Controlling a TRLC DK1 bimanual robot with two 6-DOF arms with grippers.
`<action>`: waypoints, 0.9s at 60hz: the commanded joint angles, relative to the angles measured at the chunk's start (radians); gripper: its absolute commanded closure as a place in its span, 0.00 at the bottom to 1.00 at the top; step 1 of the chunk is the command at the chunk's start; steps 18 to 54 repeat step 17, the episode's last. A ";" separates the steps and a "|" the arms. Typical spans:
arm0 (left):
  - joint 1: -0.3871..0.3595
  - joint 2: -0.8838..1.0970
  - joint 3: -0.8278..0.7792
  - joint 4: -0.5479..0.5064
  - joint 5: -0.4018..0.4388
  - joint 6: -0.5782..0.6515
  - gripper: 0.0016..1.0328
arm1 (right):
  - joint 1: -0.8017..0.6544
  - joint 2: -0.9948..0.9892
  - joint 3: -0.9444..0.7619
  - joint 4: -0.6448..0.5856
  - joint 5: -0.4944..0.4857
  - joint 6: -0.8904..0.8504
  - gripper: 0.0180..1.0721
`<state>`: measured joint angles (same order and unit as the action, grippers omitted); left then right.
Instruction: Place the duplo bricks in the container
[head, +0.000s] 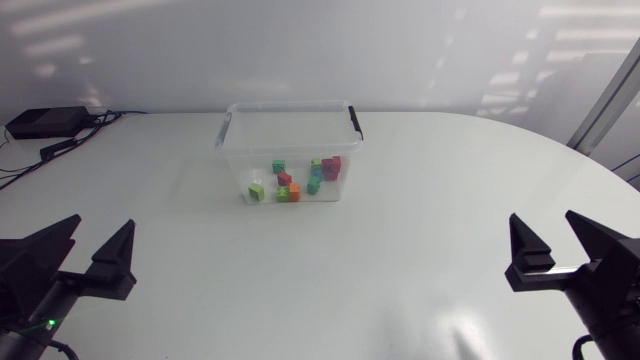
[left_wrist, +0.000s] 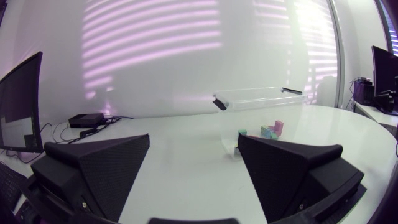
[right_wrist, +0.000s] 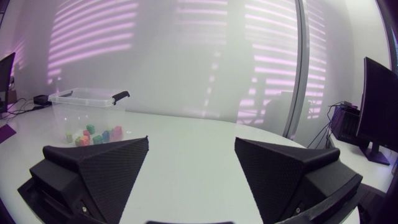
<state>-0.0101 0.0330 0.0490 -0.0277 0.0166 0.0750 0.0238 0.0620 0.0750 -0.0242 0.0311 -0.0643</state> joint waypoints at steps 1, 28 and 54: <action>0.009 -0.024 -0.039 0.022 -0.013 -0.061 0.04 | -0.017 -0.043 -0.057 0.021 -0.020 0.053 0.05; 0.010 -0.033 -0.049 0.028 -0.017 -0.075 0.04 | -0.024 -0.062 -0.075 0.024 -0.031 0.064 0.05; 0.010 -0.033 -0.049 0.028 -0.017 -0.075 0.04 | -0.024 -0.062 -0.075 0.024 -0.031 0.064 0.05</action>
